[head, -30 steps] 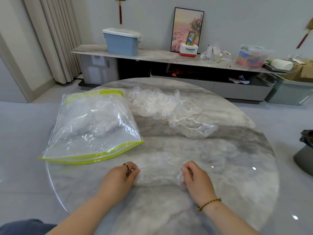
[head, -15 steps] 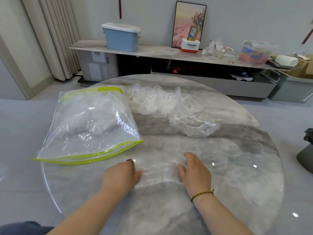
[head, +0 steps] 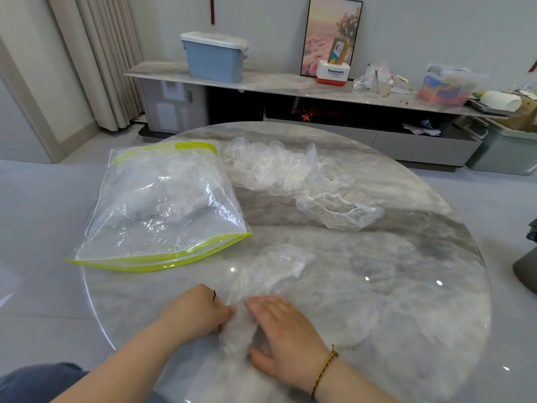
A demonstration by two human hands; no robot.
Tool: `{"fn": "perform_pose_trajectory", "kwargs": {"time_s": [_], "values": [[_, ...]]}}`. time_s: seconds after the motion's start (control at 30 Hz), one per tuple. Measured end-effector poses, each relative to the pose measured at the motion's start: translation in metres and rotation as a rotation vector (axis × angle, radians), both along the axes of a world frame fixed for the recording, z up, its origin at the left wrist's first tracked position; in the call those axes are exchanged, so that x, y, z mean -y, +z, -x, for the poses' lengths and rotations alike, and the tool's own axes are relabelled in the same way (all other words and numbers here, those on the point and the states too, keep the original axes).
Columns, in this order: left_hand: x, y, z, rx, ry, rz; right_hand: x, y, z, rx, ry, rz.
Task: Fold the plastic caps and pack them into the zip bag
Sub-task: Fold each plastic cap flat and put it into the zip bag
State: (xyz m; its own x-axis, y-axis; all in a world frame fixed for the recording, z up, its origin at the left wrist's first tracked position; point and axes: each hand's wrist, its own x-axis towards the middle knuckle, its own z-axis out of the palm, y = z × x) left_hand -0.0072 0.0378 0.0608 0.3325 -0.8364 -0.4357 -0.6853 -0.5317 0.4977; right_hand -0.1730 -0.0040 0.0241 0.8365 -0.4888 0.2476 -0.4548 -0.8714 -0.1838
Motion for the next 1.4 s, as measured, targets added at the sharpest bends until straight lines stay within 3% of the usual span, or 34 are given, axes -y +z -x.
{"fn": "perform_pose_trajectory", "kwargs": {"time_s": [0.1, 0.17, 0.27, 0.37, 0.47, 0.6, 0.7, 0.8, 0.87, 0.97, 1.07, 1.17, 1.23, 1.4], "values": [[-0.008, 0.007, 0.003, 0.066, -0.105, 0.102, 0.007, -0.002, 0.006, 0.018, 0.012, 0.017], [-0.011, 0.008, 0.005, 0.133, -0.195, 0.35, 0.009, -0.006, 0.007, 0.135, 0.025, -0.028], [-0.008, 0.002, 0.0, 0.199, -0.503, 0.646, 0.009, -0.01, 0.009, 0.266, -0.039, -0.172], [-0.002, -0.001, -0.001, 0.339, -0.695, 0.616, 0.007, -0.003, 0.01, 0.349, -0.138, -0.48], [0.004, -0.009, 0.0, 0.342, -0.593, 0.606, 0.009, 0.001, 0.01, 0.444, -0.314, -0.643], [0.016, -0.021, 0.006, 0.066, -0.286, 0.514, 0.017, 0.001, 0.002, 0.527, -0.529, -0.728], [0.023, -0.027, 0.012, 0.0, -0.142, 0.556, 0.021, 0.006, 0.001, 0.414, -0.602, -0.621], [0.027, -0.029, 0.016, 0.049, -0.05, 0.546, 0.028, 0.014, 0.007, 0.176, -0.64, -0.384], [0.027, -0.03, 0.016, 0.083, -0.035, 0.569, 0.034, 0.014, 0.008, 0.128, -0.656, -0.268], [0.027, -0.028, 0.018, 0.098, -0.007, 0.567, 0.042, 0.011, 0.009, 0.299, -0.665, -0.208], [0.029, -0.028, 0.018, 0.063, 0.012, 0.535, 0.049, 0.006, 0.013, 0.482, -0.349, 0.036], [0.032, -0.03, 0.012, -0.074, 0.015, 0.527, 0.042, 0.002, 0.012, 0.285, -0.096, -0.009], [0.033, -0.028, 0.009, -0.244, 0.037, 0.508, 0.038, -0.006, 0.009, 0.117, -0.096, -0.002], [0.024, -0.009, 0.004, -0.604, 0.001, 0.486, 0.045, -0.007, 0.002, 0.219, -0.137, -0.035]]}}
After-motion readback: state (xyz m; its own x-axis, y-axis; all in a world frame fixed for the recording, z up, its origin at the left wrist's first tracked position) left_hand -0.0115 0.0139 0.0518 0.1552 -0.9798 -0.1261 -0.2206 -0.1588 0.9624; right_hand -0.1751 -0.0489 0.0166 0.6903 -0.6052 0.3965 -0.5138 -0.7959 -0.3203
